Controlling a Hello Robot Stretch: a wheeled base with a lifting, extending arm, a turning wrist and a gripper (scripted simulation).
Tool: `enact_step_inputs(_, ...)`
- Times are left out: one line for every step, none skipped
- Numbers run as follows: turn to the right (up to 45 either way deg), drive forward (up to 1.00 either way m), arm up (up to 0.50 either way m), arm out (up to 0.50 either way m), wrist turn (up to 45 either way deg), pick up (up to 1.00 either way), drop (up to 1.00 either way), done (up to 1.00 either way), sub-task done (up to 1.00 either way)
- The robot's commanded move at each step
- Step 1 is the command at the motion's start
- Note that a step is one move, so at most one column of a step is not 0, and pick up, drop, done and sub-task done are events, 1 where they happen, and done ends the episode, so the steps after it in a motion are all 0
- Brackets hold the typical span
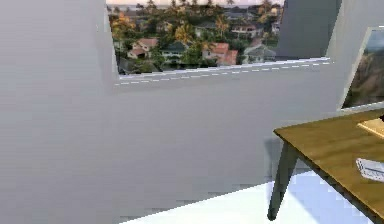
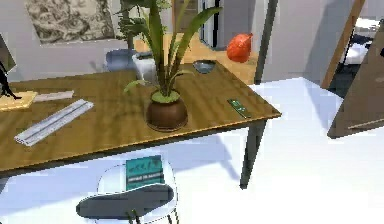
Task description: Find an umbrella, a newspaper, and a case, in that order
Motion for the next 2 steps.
enact_step_inputs(45.0,0.00,0.00,0.00,0.0,0.00,0.00,0.00,0.00)
enact_step_inputs(15.0,0.00,0.00,0.00,0.0,0.00,0.00,0.00,0.00)
